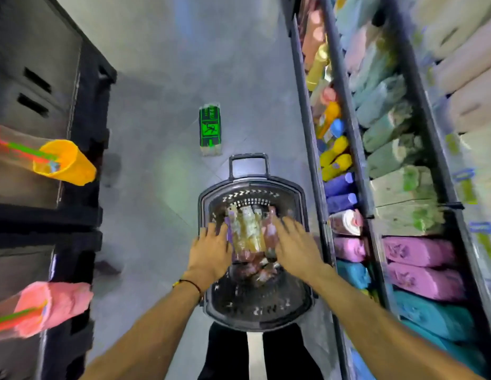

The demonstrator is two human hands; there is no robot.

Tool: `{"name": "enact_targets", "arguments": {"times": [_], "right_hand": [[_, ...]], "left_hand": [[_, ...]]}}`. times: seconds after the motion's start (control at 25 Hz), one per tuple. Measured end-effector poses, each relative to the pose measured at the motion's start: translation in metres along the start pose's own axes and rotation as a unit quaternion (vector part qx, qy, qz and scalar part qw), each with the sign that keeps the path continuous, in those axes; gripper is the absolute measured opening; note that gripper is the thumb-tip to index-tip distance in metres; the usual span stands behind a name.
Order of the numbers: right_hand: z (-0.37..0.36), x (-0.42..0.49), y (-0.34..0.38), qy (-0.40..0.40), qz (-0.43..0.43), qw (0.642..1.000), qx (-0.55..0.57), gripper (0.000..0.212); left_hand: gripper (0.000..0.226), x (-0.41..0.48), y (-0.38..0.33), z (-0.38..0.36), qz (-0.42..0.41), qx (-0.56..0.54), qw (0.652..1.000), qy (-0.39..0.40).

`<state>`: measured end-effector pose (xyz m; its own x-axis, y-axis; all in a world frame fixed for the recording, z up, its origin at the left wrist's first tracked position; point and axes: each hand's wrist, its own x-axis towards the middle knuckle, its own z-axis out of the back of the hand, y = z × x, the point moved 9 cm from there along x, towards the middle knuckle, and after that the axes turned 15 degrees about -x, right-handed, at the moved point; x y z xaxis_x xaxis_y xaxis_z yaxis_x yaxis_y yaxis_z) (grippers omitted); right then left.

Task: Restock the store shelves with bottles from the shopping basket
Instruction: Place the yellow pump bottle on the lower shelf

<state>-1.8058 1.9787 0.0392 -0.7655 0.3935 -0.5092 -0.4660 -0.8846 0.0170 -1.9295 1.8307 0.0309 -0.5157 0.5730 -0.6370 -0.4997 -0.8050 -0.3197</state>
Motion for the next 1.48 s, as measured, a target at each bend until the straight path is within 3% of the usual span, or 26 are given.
{"name": "enact_targets", "arguments": {"times": [0.32, 0.52, 0.84, 1.04, 1.16, 1.32, 1.48], "right_hand": [[-0.183, 0.116, -0.004, 0.041, -0.03, 0.998, 0.031, 0.065], [-0.274, 0.17, 0.022, 0.101, -0.075, 0.989, 0.082, 0.078], [-0.338, 0.212, 0.047, 0.112, -0.168, 0.969, 0.141, 0.103], [-0.335, 0.209, 0.042, 0.072, -0.162, 0.968, 0.178, 0.098], [-0.327, 0.192, 0.02, 0.051, -0.192, 0.96, 0.199, 0.092], [-0.319, 0.163, -0.016, 0.028, -0.256, 0.935, 0.245, 0.082], [-0.323, 0.148, -0.032, 0.007, -0.277, 0.912, 0.301, 0.075]], "left_hand": [[0.053, 0.158, 0.065, -0.142, 0.018, -0.057, 0.998, 0.03], [0.051, 0.196, 0.094, -0.185, 0.024, -0.092, 0.995, 0.021], [0.042, 0.2, 0.096, -0.189, -0.022, -0.108, 0.994, -0.007], [0.042, 0.202, 0.095, -0.188, -0.017, -0.114, 0.993, -0.011], [0.052, 0.213, 0.098, -0.208, 0.03, -0.142, 0.989, 0.02], [0.082, 0.251, 0.101, -0.253, 0.109, -0.165, 0.979, 0.058], [0.11, 0.271, 0.097, -0.263, 0.21, -0.188, 0.959, -0.042]]}}
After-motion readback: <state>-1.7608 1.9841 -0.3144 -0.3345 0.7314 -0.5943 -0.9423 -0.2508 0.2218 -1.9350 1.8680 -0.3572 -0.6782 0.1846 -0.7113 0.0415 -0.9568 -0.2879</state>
